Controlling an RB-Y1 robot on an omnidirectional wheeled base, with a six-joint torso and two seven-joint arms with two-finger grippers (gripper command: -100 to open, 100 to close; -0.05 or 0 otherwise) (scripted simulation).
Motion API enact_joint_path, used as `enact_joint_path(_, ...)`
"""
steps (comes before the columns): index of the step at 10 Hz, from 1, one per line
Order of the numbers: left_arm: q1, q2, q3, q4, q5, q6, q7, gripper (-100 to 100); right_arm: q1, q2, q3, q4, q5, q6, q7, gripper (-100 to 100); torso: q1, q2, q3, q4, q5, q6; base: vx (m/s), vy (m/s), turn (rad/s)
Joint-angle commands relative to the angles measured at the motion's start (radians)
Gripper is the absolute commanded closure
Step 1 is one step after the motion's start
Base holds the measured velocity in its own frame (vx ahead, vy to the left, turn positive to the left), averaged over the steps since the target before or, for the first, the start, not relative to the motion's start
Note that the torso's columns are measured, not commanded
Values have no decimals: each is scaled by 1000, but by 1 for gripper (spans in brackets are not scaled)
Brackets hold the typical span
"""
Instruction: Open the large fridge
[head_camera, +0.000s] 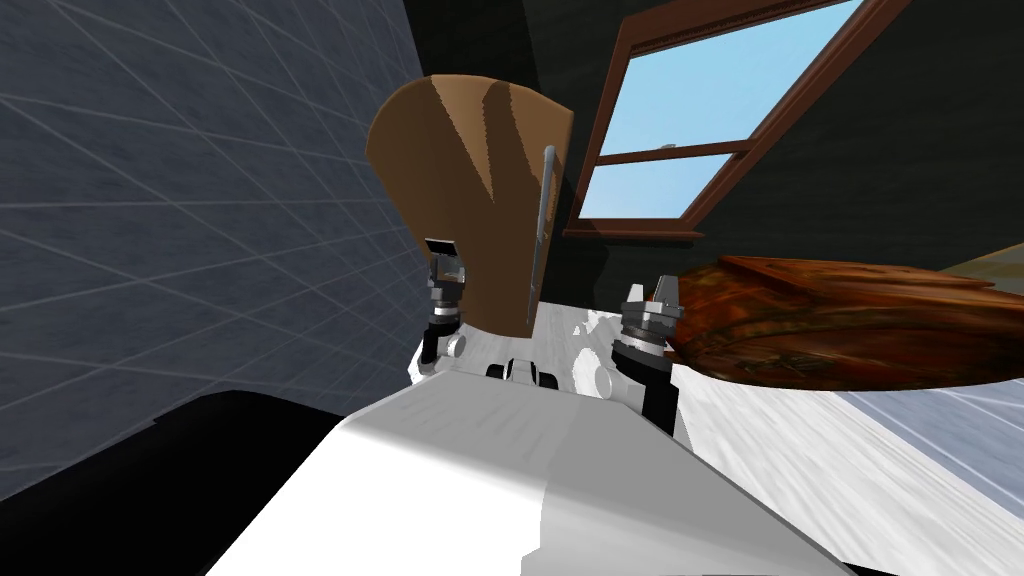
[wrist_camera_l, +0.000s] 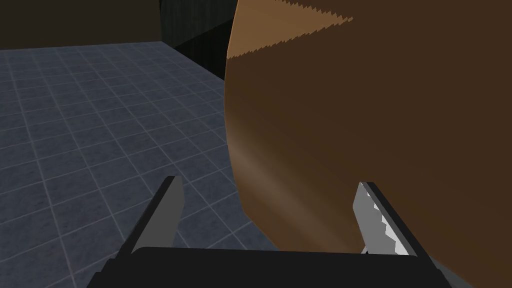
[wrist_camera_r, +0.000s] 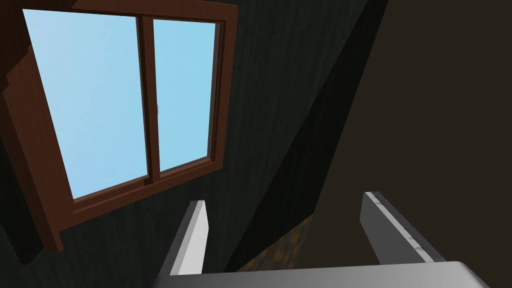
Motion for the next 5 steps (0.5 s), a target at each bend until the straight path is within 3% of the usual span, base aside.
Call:
enact_joint_path(1,-68,22,9,33,12,50,26,-100,0,0,0,0,0,0,0,0,0,0,0,0,0,0,7,-92,25)
enact_joint_path(5,-173,53,30,95,33,117,63,-100,0,0,0,0,0,0,0,0,1,0,0,0,0,0,2,-77,34)
